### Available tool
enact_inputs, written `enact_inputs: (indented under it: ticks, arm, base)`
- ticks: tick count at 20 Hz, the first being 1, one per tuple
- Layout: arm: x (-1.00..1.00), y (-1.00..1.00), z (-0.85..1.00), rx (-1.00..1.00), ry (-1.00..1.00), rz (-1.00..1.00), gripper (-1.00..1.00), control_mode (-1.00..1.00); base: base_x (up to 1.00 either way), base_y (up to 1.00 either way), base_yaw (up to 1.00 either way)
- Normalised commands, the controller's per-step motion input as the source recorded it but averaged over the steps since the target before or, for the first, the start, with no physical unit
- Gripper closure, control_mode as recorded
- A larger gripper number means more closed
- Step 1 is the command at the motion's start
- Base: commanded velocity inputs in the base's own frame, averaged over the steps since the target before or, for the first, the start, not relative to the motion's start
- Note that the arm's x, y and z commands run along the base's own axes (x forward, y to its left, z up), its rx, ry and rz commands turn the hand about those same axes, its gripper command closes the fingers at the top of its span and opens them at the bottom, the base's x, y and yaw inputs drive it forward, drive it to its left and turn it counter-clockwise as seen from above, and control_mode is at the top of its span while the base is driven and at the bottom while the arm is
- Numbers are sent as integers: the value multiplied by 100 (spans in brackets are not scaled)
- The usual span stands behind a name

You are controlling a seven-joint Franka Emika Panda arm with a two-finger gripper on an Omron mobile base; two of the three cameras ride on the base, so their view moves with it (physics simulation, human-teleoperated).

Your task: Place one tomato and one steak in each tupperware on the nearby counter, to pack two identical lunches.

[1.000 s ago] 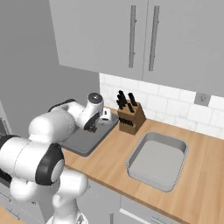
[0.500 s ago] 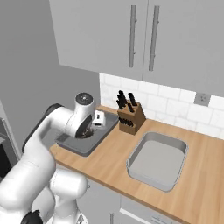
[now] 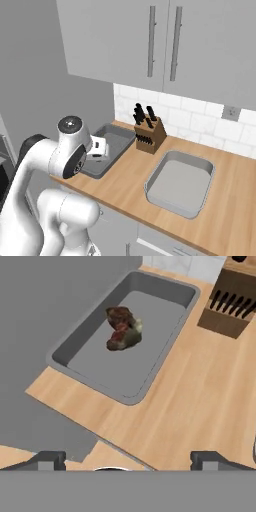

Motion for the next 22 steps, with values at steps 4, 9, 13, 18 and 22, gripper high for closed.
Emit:
enact_inputs:
  ticks: [4,9,13,18,22]
  arm:
    - [-100,0,20,-3,-2,0,-100,-100]
    - [-20,0,0,0,-1,0,-100,100]
    - [0,0,0,0,0,0,-100,100]
    - [0,0,0,0,0,0,-100,100]
    - [0,0,0,0,0,0,-100,100]
  base:
    - [0,0,0]
    - [-80,0,0]
    - [-100,29,0]
    - [-80,95,11]
    - [-71,100,27]
